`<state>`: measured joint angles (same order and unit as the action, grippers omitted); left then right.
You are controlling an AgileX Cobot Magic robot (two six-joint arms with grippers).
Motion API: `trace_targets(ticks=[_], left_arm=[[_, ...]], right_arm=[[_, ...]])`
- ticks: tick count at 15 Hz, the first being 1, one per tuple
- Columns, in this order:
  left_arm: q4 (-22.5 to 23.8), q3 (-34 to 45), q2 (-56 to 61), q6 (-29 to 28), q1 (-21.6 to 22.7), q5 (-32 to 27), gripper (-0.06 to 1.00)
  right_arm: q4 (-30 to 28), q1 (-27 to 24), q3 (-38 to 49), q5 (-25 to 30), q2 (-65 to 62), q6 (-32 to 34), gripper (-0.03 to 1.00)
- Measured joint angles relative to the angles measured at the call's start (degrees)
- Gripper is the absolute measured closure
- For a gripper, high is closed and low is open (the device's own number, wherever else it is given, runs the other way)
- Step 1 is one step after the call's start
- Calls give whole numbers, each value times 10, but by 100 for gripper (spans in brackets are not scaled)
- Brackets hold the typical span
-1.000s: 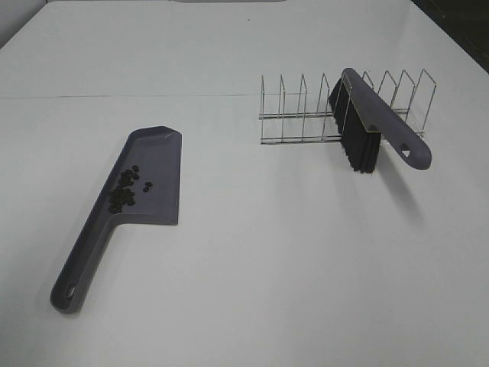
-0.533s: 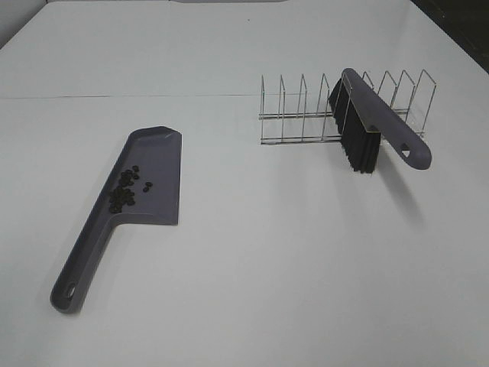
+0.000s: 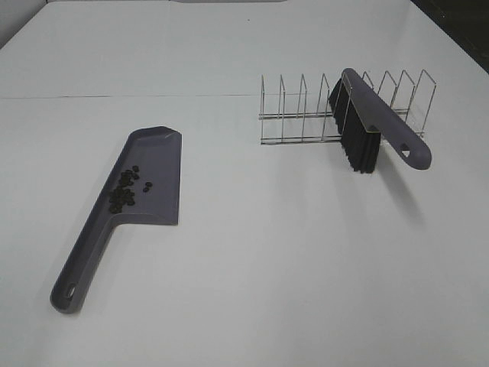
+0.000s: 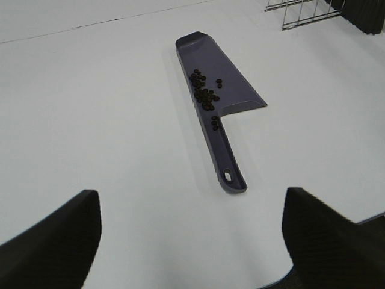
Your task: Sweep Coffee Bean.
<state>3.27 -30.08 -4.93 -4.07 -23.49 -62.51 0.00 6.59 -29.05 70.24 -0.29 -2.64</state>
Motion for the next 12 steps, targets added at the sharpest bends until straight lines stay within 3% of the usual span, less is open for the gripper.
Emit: trace_targets(ticks=[4,12], left_arm=[[-14,0,0,41,0,1,19],[-17,0,0,49,0,2,19]], right_arm=[[0,0,9,-7,0,-4,20],[7,0,29,-64,0,-1,20]])
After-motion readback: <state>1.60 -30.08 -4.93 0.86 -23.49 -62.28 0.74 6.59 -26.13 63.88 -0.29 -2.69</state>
